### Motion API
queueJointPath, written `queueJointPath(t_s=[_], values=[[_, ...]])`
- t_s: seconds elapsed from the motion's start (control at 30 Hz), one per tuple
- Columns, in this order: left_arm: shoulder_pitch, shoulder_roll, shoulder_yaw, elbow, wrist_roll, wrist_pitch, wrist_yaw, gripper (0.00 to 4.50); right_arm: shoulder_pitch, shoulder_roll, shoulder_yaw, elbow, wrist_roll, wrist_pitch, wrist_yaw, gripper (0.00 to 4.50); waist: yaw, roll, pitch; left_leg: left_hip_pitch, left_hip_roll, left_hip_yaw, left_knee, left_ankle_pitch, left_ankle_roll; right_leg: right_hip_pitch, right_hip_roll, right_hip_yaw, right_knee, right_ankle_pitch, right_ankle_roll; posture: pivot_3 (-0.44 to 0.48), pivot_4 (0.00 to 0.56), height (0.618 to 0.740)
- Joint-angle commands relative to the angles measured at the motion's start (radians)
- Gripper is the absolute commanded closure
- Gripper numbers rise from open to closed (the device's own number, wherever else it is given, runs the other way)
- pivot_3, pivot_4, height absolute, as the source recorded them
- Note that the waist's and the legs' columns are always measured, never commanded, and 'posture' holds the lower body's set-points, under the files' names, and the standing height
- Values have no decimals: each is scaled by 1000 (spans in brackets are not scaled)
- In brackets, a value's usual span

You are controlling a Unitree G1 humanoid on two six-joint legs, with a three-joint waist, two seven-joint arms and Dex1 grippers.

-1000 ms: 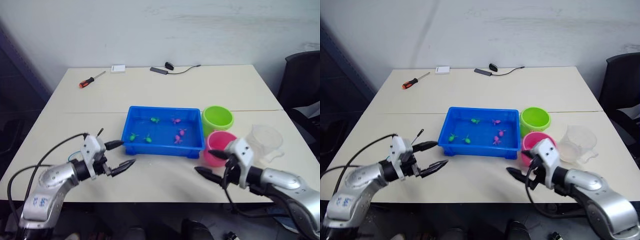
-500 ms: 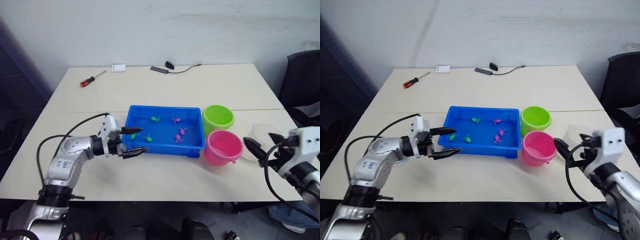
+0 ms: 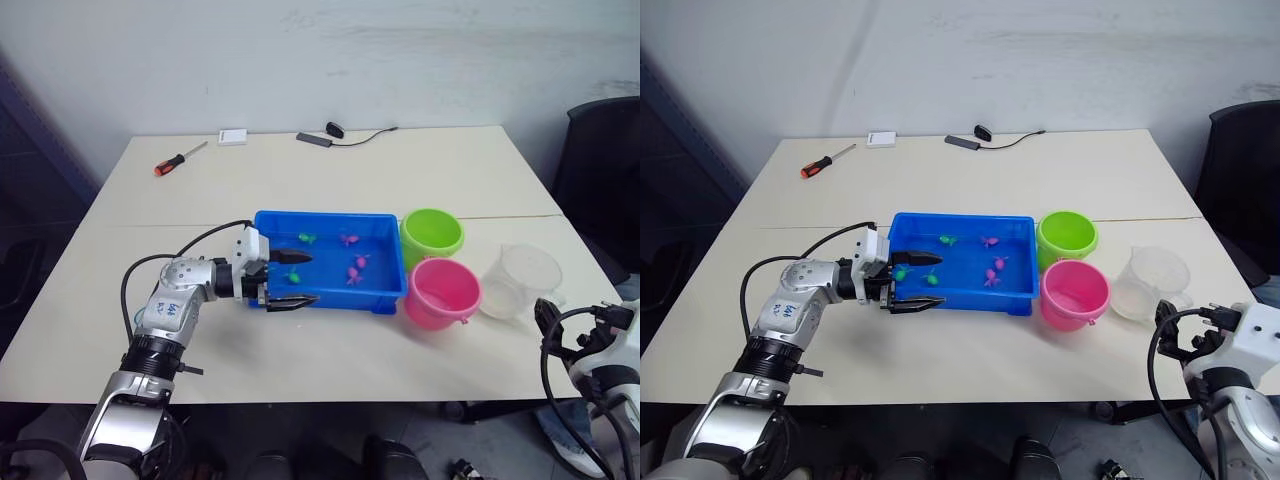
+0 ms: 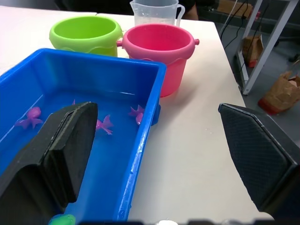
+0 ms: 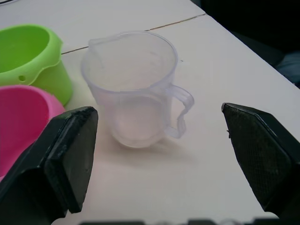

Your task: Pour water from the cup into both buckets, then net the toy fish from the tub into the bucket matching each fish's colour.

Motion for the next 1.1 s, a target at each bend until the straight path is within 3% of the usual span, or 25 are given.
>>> queueJointPath(t_s=[0.03, 0.63, 1.1], values=[[-2, 7, 14, -13, 6, -23, -4, 35, -29, 20, 7, 67, -39, -39, -41, 0, 1, 1, 0, 0, 0, 0, 0, 0, 0, 0, 0, 0, 0, 0, 0, 0, 150, 740], [71, 62, 55, -157, -5, 36, 46, 35, -212, 14, 71, 384, -188, -143, -104, 0, -4, 3, -1, 1, -3, 0, 0, 1, 2, -1, -2, 1, 8, 2, 4, 0, 150, 740], [111, 92, 79, -240, -14, 86, 73, 35, -301, 24, 68, 522, -265, -239, -154, 0, -4, 4, -1, 1, -9, 0, 0, 2, 2, -1, -3, 2, 11, 4, 6, 0, 150, 740]])
